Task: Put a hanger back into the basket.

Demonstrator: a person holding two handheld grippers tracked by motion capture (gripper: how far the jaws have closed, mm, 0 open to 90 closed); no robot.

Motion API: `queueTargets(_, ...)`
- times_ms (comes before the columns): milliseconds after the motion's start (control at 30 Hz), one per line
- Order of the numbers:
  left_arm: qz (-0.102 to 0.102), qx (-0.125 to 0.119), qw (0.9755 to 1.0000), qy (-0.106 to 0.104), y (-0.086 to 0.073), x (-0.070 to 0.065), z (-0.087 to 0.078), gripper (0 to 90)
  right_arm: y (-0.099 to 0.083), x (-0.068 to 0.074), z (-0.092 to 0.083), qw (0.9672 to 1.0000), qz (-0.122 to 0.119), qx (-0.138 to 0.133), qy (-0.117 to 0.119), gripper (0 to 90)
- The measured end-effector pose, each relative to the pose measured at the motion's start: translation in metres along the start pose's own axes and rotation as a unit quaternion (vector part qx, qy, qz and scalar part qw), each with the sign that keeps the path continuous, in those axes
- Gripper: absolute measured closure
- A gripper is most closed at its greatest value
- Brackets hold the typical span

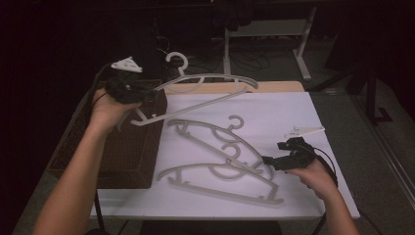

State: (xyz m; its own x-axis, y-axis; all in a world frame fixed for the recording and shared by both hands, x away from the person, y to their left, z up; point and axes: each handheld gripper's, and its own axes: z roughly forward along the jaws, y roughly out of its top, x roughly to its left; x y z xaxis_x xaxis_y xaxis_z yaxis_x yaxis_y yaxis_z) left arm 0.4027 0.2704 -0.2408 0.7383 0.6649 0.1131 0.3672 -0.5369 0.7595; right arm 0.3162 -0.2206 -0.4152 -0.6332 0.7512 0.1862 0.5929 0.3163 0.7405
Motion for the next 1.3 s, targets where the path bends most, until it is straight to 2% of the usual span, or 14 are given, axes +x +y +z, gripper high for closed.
queueTargets(233,-0.036,-0.002,0.9988,0.032,-0.043,0.035,-0.038,82.8,-0.001,-0.004,-0.002,0.9999,0.006,-0.004,-0.007,13.1)
queueTargets(400,-0.061,0.004,0.9963,0.061,-0.072,0.055,-0.063,82.8,-0.001,-0.006,-0.002,0.9999,0.009,-0.003,-0.010,13.1)
queueTargets(700,-0.100,0.026,0.9877,0.118,-0.120,0.087,-0.104,82.8,-0.001,-0.006,-0.003,0.9999,0.010,-0.005,-0.010,13.1)
queueTargets(800,-0.113,0.031,0.9841,0.133,-0.134,0.095,-0.116,82.8,-0.001,-0.007,-0.003,0.9999,0.011,-0.005,-0.010,13.1)
queueTargets(867,-0.122,0.037,0.9805,0.149,-0.142,0.100,-0.124,82.8,-0.001,-0.007,-0.003,0.9999,0.011,-0.005,-0.010,13.1)
queueTargets(900,-0.125,0.040,0.9792,0.155,-0.146,0.102,-0.126,82.8,-0.001,-0.007,-0.003,0.9999,0.011,-0.005,-0.011,13.1)
queueTargets(1033,-0.131,0.054,0.9765,0.163,-0.155,0.107,-0.124,82.8,0.000,-0.007,-0.003,0.9999,0.010,-0.004,-0.011,13.1)
queueTargets(1200,-0.129,0.070,0.9757,0.163,-0.158,0.108,-0.110,82.8,0.000,-0.006,-0.002,0.9999,0.009,-0.003,-0.012,13.1)
queueTargets(1300,-0.131,0.078,0.9766,0.151,-0.159,0.107,-0.091,82.8,0.000,-0.006,-0.002,0.9999,0.010,-0.003,-0.011,13.1)
